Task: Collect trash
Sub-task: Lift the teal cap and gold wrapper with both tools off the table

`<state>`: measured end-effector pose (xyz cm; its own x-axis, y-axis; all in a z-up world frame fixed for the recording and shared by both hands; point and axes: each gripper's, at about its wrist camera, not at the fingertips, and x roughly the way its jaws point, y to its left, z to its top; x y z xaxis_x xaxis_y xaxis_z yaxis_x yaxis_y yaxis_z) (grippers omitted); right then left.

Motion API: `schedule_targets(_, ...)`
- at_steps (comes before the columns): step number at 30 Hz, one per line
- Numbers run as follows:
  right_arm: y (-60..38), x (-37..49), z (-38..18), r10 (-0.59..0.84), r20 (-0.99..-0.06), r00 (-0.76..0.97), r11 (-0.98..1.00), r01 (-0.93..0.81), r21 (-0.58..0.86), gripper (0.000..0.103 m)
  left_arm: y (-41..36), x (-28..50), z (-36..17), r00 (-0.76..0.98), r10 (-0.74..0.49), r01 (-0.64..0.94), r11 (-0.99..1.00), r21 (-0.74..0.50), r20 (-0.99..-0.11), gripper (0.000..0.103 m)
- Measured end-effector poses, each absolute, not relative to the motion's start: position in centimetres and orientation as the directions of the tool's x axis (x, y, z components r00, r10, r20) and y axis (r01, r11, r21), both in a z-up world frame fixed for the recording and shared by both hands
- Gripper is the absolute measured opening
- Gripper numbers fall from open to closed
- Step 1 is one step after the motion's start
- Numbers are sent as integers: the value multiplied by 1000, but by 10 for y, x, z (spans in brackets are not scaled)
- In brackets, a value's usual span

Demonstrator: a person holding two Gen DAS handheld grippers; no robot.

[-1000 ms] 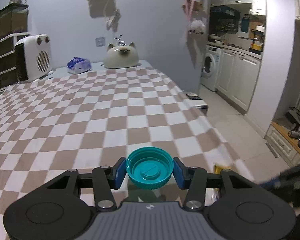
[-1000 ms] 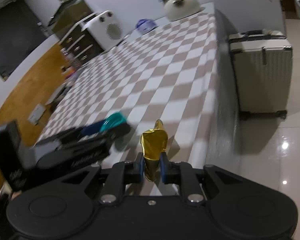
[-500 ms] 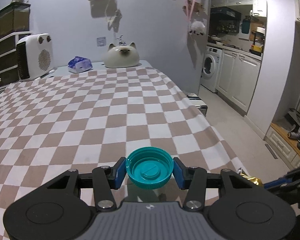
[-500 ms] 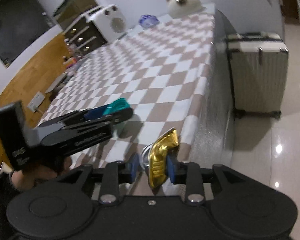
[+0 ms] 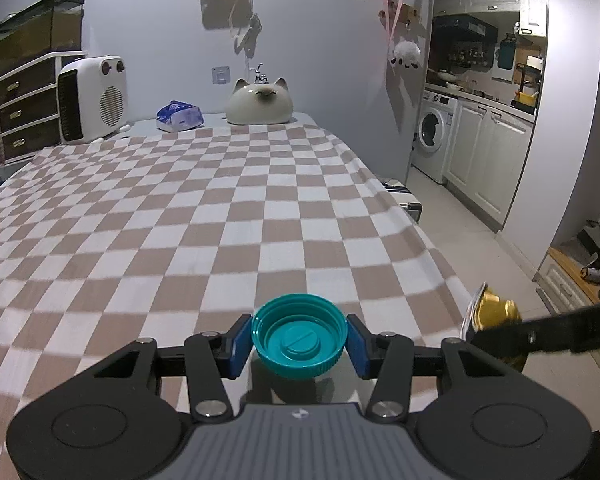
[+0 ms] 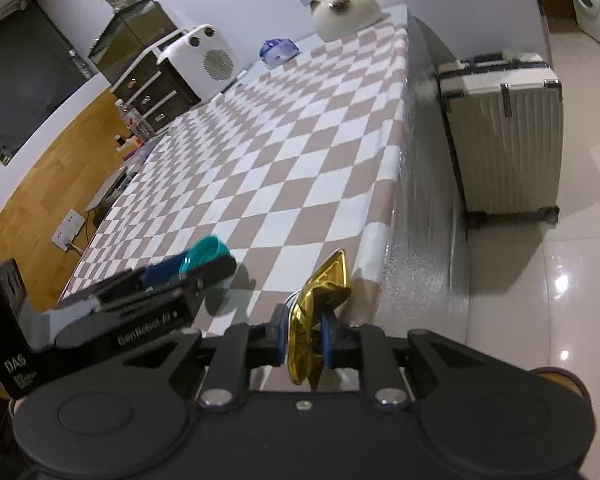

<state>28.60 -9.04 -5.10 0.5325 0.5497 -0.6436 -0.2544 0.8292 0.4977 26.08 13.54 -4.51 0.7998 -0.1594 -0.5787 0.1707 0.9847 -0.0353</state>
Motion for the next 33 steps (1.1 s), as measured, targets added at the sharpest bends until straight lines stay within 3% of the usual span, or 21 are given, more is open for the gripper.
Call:
schedule_targets(12,-99,229,-28,503,-576,645,864,-349,363,17,114,188,-22,834,-137,140,989,-35,-534,50)
schedule_targets(33,-162,120,-5,357,-489,796,934,-314,172,17,44,96,-8,860,-166,176,984,-26,-483,50)
